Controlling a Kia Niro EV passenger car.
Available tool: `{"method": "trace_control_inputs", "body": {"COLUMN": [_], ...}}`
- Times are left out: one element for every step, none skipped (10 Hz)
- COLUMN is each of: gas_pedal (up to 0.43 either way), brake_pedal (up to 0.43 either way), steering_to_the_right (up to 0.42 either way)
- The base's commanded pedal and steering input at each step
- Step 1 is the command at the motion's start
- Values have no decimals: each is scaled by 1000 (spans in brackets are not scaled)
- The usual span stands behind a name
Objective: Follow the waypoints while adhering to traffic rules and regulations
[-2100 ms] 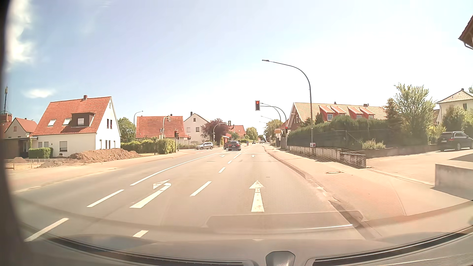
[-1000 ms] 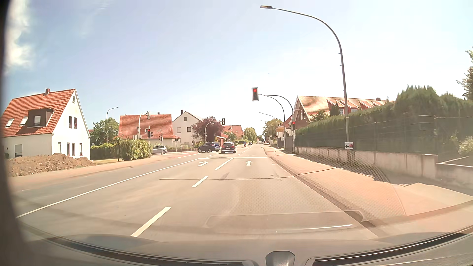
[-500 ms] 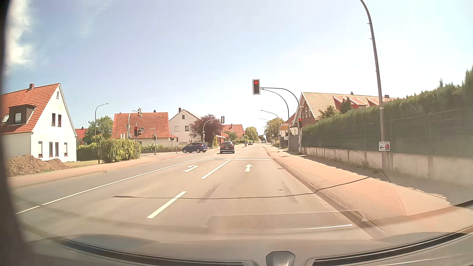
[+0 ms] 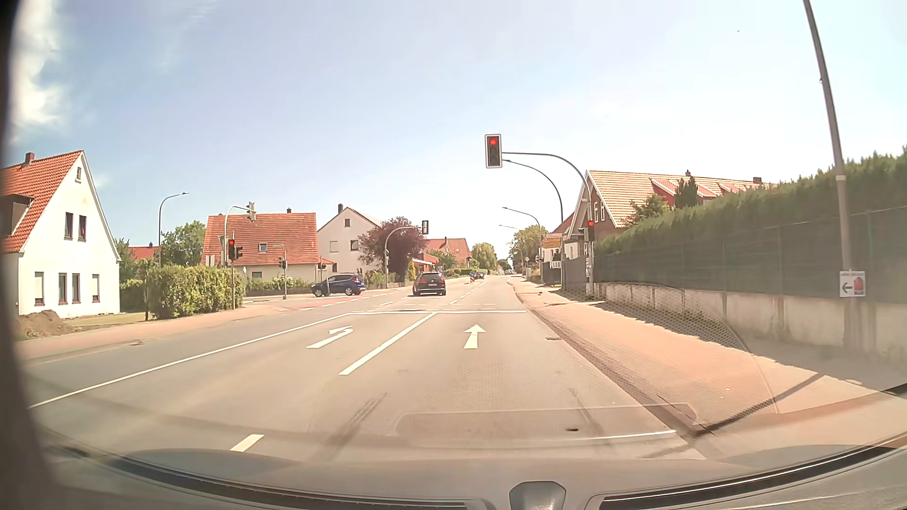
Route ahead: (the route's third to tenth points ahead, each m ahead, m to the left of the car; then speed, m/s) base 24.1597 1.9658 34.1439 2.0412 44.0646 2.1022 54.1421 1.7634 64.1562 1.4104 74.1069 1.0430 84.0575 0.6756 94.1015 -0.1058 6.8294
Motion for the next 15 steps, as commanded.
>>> {"method": "trace_control_inputs", "body": {"gas_pedal": [0,0,0,0,0,0,0,0,0,0,0,0,0,0,0], "brake_pedal": [256,256,250,250,244,250,244,250,244,250,244,244,244,244,244], "steering_to_the_right": [-4,-3,-3,-3,-3,-3,-3,-3,-3,-3,-3,-3,-3,-2,-3]}}
